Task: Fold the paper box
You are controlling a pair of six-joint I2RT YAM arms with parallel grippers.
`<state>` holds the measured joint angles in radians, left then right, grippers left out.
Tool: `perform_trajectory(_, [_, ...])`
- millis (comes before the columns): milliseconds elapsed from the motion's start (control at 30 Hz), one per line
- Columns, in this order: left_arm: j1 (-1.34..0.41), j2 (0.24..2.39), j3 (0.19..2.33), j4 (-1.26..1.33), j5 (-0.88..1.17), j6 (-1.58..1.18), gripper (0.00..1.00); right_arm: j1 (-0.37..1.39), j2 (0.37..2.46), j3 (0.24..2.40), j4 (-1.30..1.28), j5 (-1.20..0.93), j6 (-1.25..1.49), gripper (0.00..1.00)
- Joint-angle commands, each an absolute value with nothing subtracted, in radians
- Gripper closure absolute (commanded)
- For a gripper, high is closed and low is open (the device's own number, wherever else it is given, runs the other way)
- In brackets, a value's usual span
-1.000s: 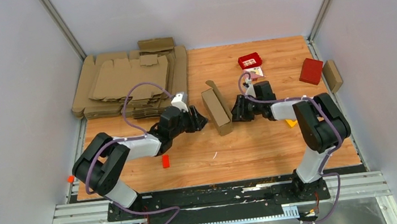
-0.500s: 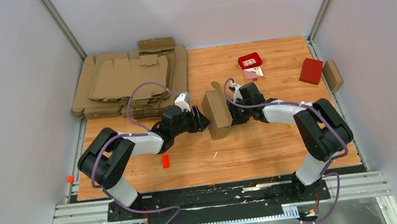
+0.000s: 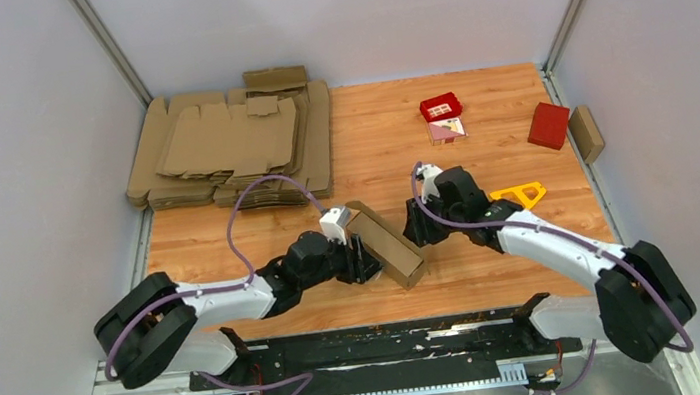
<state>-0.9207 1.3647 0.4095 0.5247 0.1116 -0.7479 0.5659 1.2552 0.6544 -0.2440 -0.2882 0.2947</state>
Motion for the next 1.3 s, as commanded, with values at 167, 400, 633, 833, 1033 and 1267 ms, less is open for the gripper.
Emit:
perform_trajectory(167, [-0.93,1.186,0.401,0.348,-0.066,-0.706,0.4,0.563,1.165,0.722,-0.365,-0.192,0.265,0.59])
perform_trajectory(400, [-0.903,1.015,0.449,0.123,-0.141,-0.584,0.39,0.541,1.098,0.781,-0.419,-0.162,0.271,0.45])
perform_trajectory(633, [-0.738,0.946,0.532,0.005,-0.069,-0.483,0.38,0.539,0.993,0.847,-0.453,-0.187,0.285,0.27])
perform_trajectory(833, [-0.686,1.009,0.579,0.097,-0.064,-0.411,0.33,0.611,1.047,0.939,-0.489,-0.299,0.231,0.04])
perform_trajectory(1033, [-0.68,1.133,0.638,0.2,-0.028,-0.32,0.31,0.732,1.181,1.019,-0.578,-0.088,0.209,0.07])
perform_trajectory(1267, [-0.652,1.198,0.584,0.401,0.007,-0.285,0.33,0.765,1.26,1.001,-0.569,-0.012,0.218,0.25])
